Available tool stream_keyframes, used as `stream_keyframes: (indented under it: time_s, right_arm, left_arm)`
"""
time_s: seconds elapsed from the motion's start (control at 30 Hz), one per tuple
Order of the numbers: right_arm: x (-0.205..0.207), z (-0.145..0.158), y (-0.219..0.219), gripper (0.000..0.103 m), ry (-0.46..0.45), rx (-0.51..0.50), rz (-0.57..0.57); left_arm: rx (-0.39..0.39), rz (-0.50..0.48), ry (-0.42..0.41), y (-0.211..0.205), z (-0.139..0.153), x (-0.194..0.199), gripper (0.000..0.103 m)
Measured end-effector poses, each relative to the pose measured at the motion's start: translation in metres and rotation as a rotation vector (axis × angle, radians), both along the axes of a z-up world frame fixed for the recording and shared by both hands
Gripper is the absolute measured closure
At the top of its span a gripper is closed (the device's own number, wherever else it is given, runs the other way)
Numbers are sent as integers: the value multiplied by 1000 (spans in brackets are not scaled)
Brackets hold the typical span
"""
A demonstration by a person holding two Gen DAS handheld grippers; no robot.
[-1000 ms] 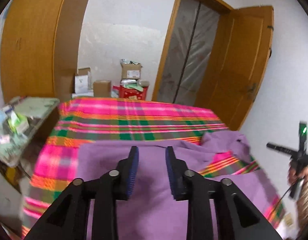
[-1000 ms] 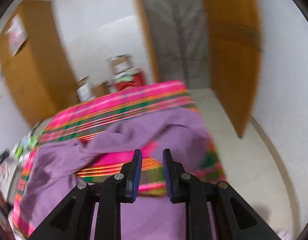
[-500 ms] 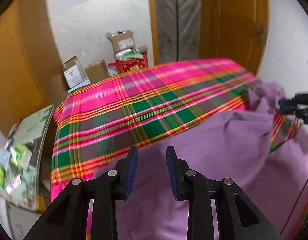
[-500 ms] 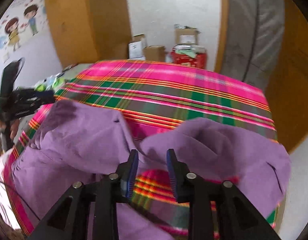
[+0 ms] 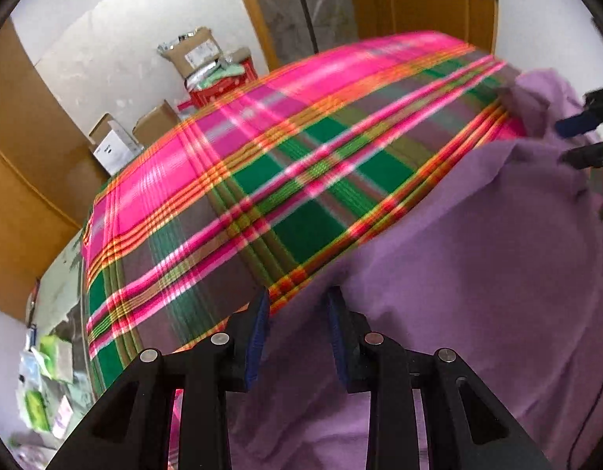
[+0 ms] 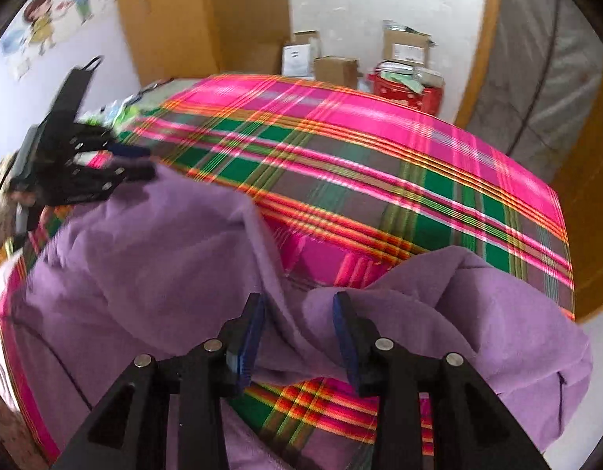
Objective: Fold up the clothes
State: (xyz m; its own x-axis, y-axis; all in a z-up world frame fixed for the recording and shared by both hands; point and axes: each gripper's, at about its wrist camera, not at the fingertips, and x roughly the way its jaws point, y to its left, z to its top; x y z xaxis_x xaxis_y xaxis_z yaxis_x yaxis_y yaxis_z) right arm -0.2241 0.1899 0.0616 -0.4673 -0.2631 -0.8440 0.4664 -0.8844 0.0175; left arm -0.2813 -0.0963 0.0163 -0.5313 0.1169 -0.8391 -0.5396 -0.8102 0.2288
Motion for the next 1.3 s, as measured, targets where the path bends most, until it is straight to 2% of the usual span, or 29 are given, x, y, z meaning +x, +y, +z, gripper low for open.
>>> stream_keyframes:
  time_s: [0.1,0.17,0.2,0.23,0.27,0.33,0.47,0.63,0.8,1.1,1.3]
  right_arm:
    - [0,-1,-4,67,-1,30,18]
    - [-2,-2,-8,74,5,46,20]
    - [-5,-2,-10,86,5,53,17]
    - [-7,-2,-11,98,7,56,15]
    - [-10,-2,-13,100,9,60,13]
    - [-14,-2,-15,100,14,67,7]
    - [-23,12,-16,101,80,60,-20]
    - [-43,22,-26,101,137,55,-28]
    - [-69,23,-46,101,170,71,-11]
    - [-123,10,-64,101,156,95,-41]
    - [-139,-9,-74,100,127,118,-43]
  left_arm:
    - [6,-10,13,1,0,1,72]
    - [11,-11,15,2,-1,2,73]
    - [17,-9,15,1,-1,2,77]
    - [23,-7,16,0,-1,2,90]
    - [29,-5,17,-1,-1,2,97]
    - [41,0,19,-3,-1,3,98]
    - [63,22,37,-9,3,5,100]
    - [90,99,88,-23,18,2,100]
    - [79,158,89,-40,18,-4,100]
    - [66,229,63,-46,7,-19,100]
    - [56,253,47,-48,0,-19,99]
